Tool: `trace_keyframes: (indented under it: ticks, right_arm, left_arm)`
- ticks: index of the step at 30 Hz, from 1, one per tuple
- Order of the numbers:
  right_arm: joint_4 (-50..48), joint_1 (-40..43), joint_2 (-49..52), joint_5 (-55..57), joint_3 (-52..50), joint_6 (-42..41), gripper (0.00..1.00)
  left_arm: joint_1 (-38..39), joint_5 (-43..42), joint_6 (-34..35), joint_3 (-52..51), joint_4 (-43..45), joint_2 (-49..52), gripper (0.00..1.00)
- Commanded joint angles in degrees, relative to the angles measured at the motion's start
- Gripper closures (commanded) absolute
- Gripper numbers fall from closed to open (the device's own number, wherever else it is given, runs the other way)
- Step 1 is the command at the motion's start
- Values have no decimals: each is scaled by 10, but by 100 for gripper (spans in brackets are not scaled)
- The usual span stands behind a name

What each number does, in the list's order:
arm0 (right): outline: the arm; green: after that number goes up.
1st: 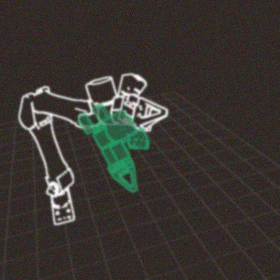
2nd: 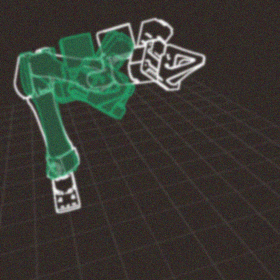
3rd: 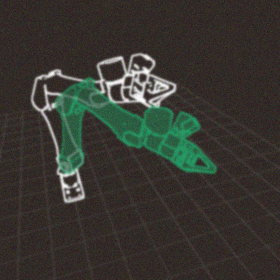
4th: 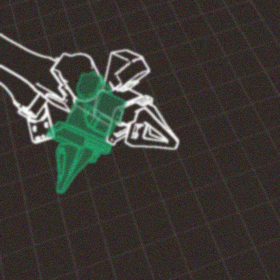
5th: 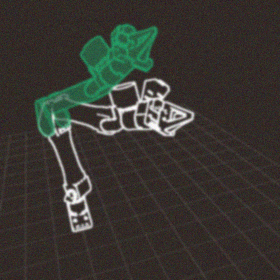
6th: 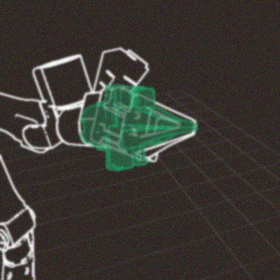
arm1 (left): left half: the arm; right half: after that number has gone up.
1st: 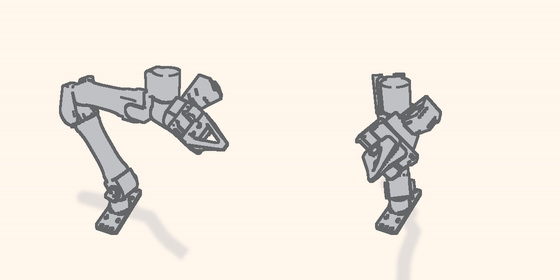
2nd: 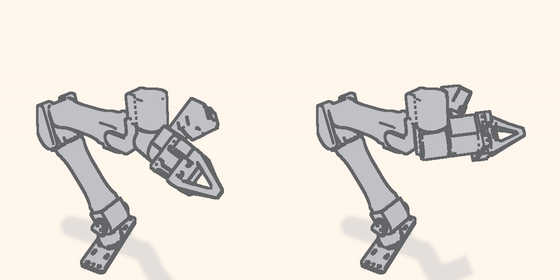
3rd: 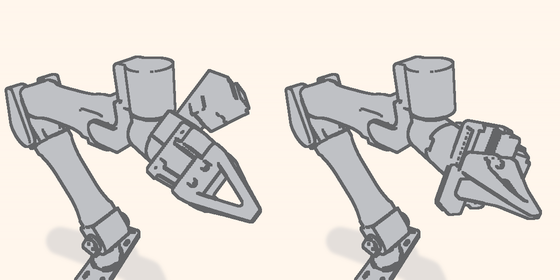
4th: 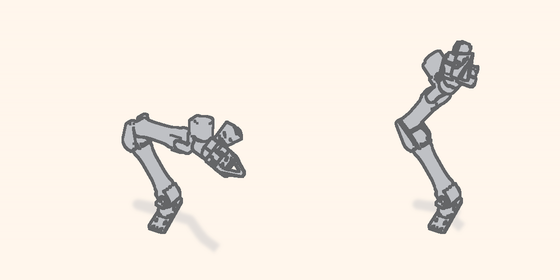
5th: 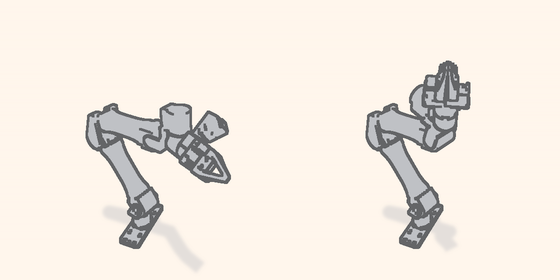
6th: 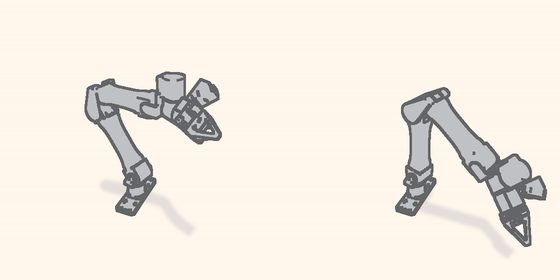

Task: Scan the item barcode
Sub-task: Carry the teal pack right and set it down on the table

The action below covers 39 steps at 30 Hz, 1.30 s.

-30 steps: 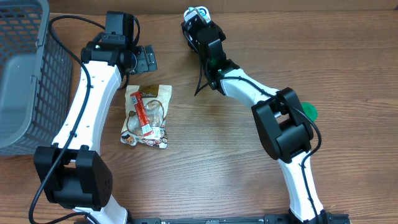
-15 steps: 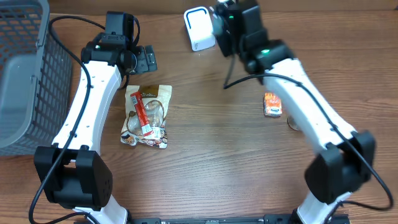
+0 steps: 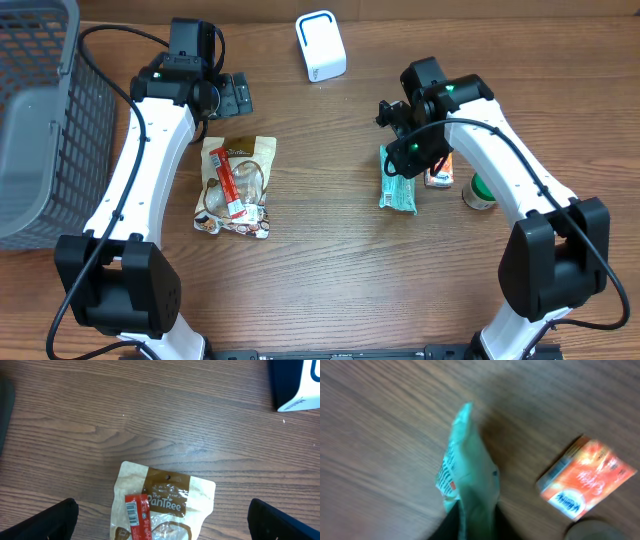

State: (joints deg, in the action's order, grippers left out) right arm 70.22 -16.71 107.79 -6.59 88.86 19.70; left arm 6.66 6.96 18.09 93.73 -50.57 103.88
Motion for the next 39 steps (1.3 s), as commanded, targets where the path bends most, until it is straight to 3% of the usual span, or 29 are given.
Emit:
trace_keyframes:
  ticks: [1,2,4,8,11,14,16,20,30,39]
  right_arm:
    - [-29,10,-3,7,-23,13,6]
    - [-35,10,-3,8,-27,13,0]
    - [-48,10,-3,7,-32,2,0]
    - [-104,9,-3,-1,-33,-193,2]
    - [-96,4,-3,-40,-33,-304,20]
    - [-79,-8,-3,-53,-35,-361,37]
    - [-86,-20,-3,-53,-42,-374,62]
    - [-133,-52,-3,-42,-81,-409,75]
    - [-247,-78,-3,70,-189,-442,75]
    - [-229,-64,-4,175,-213,-441,75]
  left_arm:
    - [0,7,1,3,0,-1,0]
    - [0,7,1,3,0,-1,0]
    - [0,7,1,3,0,-1,0]
    - [0,7,1,3,0,-1,0]
    - [0,7,1,3,0,-1,0]
    - [0,7,1,3,0,-1,0]
    - [0,7,1,3,0,-1,0]
    - [0,7,1,3,0,-1,0]
    - [0,7,1,3,0,-1,0]
    - [0,7,1,3,0,-1,0]
